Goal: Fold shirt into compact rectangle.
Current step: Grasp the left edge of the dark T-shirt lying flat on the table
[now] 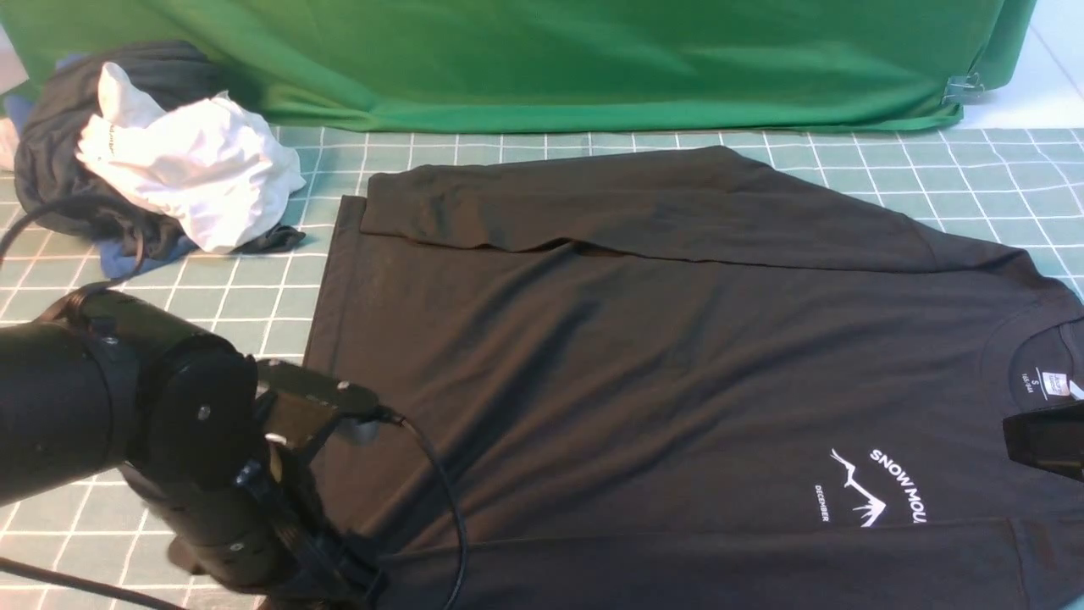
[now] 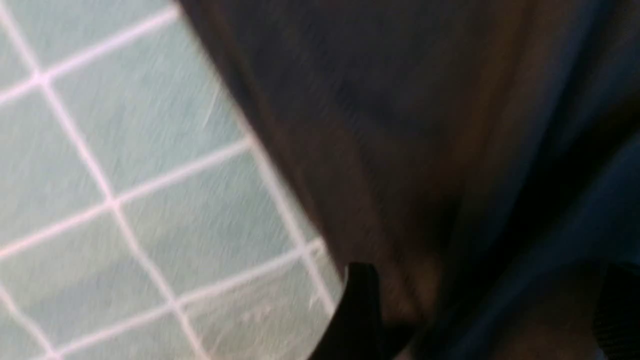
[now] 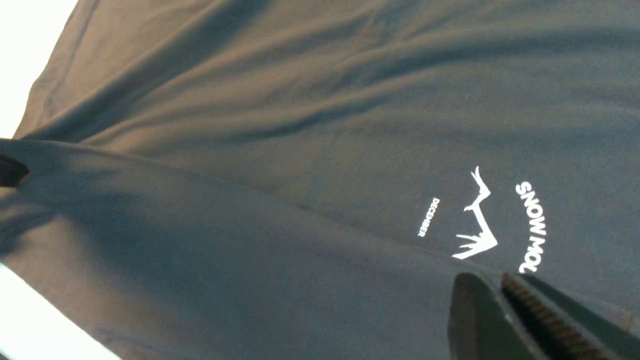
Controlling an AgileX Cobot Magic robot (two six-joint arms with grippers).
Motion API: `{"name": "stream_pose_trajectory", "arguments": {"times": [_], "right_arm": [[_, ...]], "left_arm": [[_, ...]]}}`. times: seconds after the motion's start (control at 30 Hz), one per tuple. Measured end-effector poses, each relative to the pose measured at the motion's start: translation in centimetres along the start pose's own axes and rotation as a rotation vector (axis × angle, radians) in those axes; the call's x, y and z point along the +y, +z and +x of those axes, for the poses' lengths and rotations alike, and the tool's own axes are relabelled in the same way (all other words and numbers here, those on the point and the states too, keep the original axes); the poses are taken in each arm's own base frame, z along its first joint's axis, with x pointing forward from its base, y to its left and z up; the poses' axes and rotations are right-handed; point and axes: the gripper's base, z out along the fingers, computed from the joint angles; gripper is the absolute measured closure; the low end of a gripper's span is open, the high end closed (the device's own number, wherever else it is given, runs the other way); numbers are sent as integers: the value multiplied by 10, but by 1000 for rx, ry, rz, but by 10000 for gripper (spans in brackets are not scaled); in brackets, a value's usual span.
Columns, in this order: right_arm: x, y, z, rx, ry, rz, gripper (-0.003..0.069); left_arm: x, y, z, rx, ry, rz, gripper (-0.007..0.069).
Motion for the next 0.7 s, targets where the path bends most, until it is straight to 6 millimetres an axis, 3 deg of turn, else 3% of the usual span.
{"name": "stream_pose_trajectory", "arguments": {"times": [0.23,0.4,0.47,0.7], "right_arm": [[0,0,0,0,0,0,594],[0,0,0,0,0,0,588],[0,0,0,0,0,0,586],[0,0,0,0,0,0,585]], "left_arm": [[0,4,-3,-11,13,3,221],[0,1,-3,28,19,-2,521],[0,-2,-3,54,26,-2,582],[-2,-9,-2,102,30,11,621]]}}
